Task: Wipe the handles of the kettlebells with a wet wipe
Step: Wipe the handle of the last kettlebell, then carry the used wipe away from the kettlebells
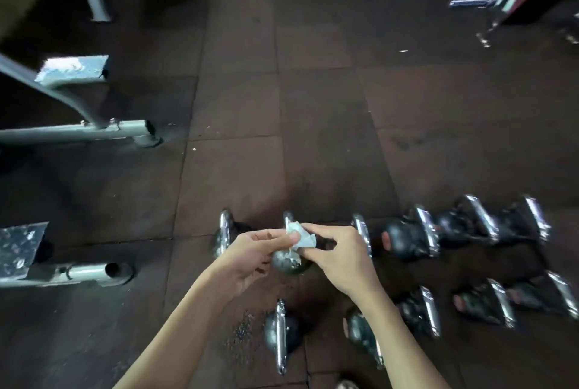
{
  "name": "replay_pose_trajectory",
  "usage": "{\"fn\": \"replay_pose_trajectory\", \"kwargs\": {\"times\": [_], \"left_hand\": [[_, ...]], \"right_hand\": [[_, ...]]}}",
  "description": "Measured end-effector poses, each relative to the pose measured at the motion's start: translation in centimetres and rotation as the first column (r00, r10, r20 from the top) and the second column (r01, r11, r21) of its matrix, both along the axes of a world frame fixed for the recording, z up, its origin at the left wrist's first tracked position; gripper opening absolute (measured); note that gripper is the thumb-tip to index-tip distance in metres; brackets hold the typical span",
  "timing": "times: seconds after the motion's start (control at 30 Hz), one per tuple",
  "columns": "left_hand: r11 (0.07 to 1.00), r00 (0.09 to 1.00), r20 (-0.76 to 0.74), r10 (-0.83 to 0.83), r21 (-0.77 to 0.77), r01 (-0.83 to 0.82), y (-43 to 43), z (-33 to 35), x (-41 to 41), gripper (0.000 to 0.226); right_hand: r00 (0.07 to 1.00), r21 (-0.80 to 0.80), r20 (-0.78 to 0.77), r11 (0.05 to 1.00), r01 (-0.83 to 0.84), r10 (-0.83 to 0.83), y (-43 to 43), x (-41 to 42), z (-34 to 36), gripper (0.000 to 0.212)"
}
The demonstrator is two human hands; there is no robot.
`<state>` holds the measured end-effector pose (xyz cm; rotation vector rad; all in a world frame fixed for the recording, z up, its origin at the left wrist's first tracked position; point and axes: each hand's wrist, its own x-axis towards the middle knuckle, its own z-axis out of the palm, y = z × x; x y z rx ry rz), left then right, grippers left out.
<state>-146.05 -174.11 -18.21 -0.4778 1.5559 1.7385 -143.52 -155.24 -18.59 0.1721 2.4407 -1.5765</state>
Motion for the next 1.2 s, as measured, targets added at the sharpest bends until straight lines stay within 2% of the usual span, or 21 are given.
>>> {"fn": "replay_pose_trajectory", "kwargs": {"times": [0.13,0.33,0.53,0.7,0.83,0.93,1.03,1.13,1.2], "left_hand": [[0.987,0.987,-0.05,-0.153,-0.06,0.149,6.2,6.3,0.6,0.018],[0.955,0.956,-0.077,-0.285,-0.106,0.276,18.7,13.8,2.3,0.029],[0.905,0.902,-0.088,-0.423,-0.096,0.415,35.5,16.0,6.6,0.044],[0.829,0.825,-0.116,-0.553,-0.174,0.532,52.1,18.2,12.1,0.036],[0.853,0.824,-0.239,-0.514,-0.244,0.461,64.9,18.9,16.3,0.029],[0.784,0.712,-0.332,-0.618,-0.33,0.527,73.2,18.6,19.2,0.023],[0.615,0.509,-0.345,-0.789,-0.411,0.673,81.1,18.8,22.1,0.017],[0.529,0.391,-0.368,-0.844,-0.441,0.726,88.4,19.5,24.6,0.014],[0.482,0.322,-0.386,-0.864,-0.456,0.748,93.6,19.9,26.0,0.013]], "right_hand": [[0.994,0.019,0.013,0.994,0.105,-0.105,6.0,2.7,7.4,0.038],[0.963,0.031,-0.006,0.962,0.271,-0.271,16.9,7.3,15.0,0.033],[0.913,-0.011,0.021,0.913,0.409,-0.408,32.1,14.4,17.8,0.032],[0.834,-0.027,0.055,0.834,0.55,-0.549,48.1,21.8,18.8,0.032],[0.744,0.022,0.044,0.745,0.666,-0.667,61.0,28.2,19.8,0.031],[0.635,0.057,0.062,0.638,0.768,-0.77,69.2,33.5,20.4,0.028],[0.524,0.048,0.107,0.531,0.846,-0.845,75.8,38.5,20.5,0.031],[0.421,0.053,0.147,0.433,0.9,-0.895,81.2,42.5,20.5,0.029],[0.31,0.055,0.163,0.323,0.945,-0.937,84.9,44.8,20.6,0.029]]}}
